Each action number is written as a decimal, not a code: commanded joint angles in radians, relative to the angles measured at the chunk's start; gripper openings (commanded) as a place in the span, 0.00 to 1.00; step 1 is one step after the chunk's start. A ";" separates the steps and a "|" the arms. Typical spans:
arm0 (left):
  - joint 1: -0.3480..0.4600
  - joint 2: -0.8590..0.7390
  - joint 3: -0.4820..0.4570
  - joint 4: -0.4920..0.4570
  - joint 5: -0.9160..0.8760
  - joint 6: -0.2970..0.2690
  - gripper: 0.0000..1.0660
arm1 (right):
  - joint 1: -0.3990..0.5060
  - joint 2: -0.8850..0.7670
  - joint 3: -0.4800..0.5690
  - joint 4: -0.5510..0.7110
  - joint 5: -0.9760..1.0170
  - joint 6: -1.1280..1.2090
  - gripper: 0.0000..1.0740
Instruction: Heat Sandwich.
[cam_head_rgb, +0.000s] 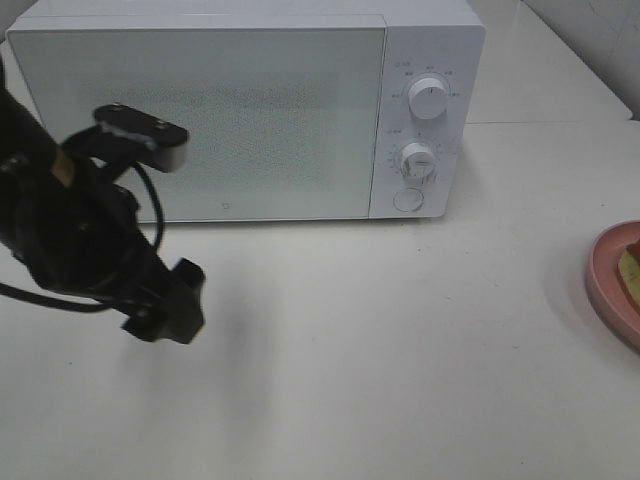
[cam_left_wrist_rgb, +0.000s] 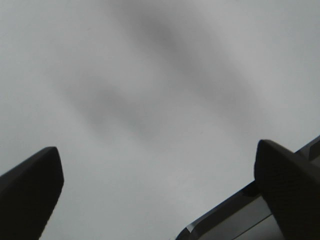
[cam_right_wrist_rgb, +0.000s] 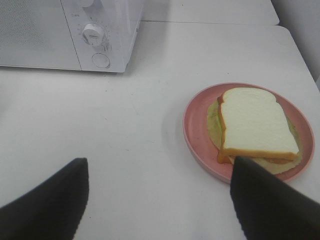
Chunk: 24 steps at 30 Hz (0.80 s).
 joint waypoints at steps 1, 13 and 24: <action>0.118 -0.049 0.002 -0.007 0.106 -0.006 0.94 | -0.007 -0.026 0.002 -0.002 -0.010 0.011 0.70; 0.503 -0.184 0.005 -0.065 0.361 -0.037 0.94 | -0.007 -0.026 0.002 -0.002 -0.010 0.011 0.70; 0.574 -0.556 0.197 -0.040 0.417 -0.035 0.94 | -0.007 -0.026 0.002 -0.002 -0.010 0.011 0.70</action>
